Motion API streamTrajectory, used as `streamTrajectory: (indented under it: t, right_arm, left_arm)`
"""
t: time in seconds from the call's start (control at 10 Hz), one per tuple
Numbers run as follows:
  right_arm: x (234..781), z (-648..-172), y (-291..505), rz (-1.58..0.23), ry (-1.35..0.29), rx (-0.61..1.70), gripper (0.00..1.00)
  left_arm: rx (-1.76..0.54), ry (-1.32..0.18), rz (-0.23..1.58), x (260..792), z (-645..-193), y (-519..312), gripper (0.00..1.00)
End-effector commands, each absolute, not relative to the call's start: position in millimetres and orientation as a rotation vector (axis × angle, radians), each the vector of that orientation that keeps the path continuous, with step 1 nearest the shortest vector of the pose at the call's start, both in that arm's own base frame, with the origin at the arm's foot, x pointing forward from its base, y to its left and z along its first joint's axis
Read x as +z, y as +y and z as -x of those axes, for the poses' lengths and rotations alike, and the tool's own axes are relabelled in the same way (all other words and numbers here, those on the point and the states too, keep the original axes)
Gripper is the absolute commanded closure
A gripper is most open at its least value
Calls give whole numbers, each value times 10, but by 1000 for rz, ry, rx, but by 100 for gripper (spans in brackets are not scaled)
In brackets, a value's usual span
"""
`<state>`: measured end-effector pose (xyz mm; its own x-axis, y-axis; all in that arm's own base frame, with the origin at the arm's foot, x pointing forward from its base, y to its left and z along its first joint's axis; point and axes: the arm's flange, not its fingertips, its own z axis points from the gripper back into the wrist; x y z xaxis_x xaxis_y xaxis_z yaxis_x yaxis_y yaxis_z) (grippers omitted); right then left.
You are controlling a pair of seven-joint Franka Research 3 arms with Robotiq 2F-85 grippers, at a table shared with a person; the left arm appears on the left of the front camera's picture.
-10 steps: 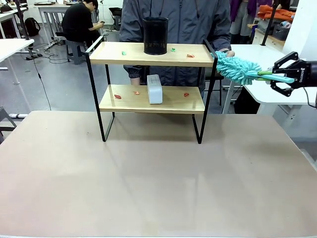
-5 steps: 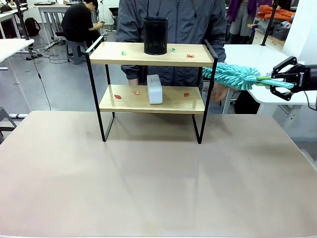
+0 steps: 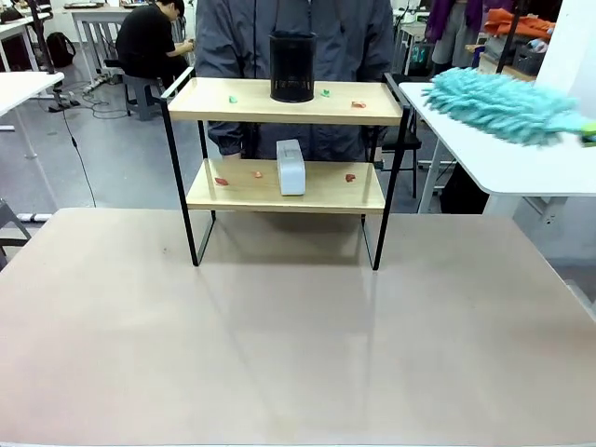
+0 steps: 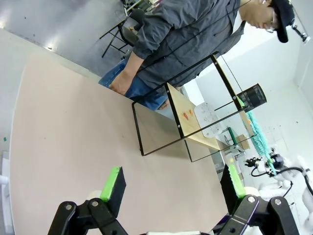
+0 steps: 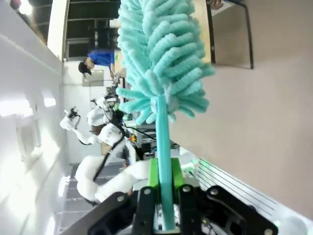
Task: Clean the shelf.
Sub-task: Pick up the Duster from the human.
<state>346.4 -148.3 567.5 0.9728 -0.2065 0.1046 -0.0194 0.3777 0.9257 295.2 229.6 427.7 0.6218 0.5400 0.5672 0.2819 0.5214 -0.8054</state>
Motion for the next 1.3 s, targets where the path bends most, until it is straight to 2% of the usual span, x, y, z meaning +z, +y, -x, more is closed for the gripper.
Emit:
streamTrajectory:
  t: [0.0, 0.1, 0.3, 0.5, 0.6, 1.2]
  right_arm:
    - [5856, -2721, -1737, -1141, -247, 11, 100]
    - [5878, -2367, -1886, -1161, -227, 56, 100]
    - [5701, -2041, -2206, -1200, -201, 24, 100]
    - [5451, -2118, -2309, -1216, -184, -26, 100]
    - [5748, -1881, -2190, -1197, -197, -3, 100]
    - [5748, -1881, -2190, -1197, -197, -3, 100]
  left_arm:
    - [171, -964, 1055, 4268, -2968, 2280, 0]
    - [171, -964, 1055, 4268, -2968, 2280, 0]
    - [171, -964, 1055, 4268, -2968, 2280, 0]
    - [171, -964, 1055, 4268, -2968, 2280, 0]
    - [171, -964, 1055, 4268, -2968, 2280, 0]
    - [171, -964, 1055, 4268, -2968, 2280, 0]
